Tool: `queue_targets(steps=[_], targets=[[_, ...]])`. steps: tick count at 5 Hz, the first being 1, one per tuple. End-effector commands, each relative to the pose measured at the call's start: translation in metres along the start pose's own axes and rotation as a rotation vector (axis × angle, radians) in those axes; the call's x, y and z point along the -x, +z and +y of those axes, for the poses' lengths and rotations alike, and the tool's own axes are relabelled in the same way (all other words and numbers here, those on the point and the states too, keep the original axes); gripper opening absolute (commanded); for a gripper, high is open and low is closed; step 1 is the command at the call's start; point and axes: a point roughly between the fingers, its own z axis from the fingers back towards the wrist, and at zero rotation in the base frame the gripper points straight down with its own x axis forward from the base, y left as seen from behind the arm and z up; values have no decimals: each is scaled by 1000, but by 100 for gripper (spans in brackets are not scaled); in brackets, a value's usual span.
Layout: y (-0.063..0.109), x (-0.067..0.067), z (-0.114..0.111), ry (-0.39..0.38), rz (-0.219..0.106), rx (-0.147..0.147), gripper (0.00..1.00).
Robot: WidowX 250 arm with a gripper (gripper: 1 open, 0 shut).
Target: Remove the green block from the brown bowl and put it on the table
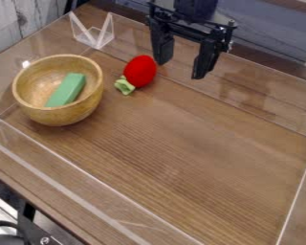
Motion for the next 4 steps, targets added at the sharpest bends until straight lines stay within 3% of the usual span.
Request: queue_targets(steps=[1, 2, 4], targets=[[-6, 6, 6, -13, 15, 2, 100], [-6, 18, 22, -30, 12, 7, 100], [-4, 47, 93, -69, -41, -4, 100]])
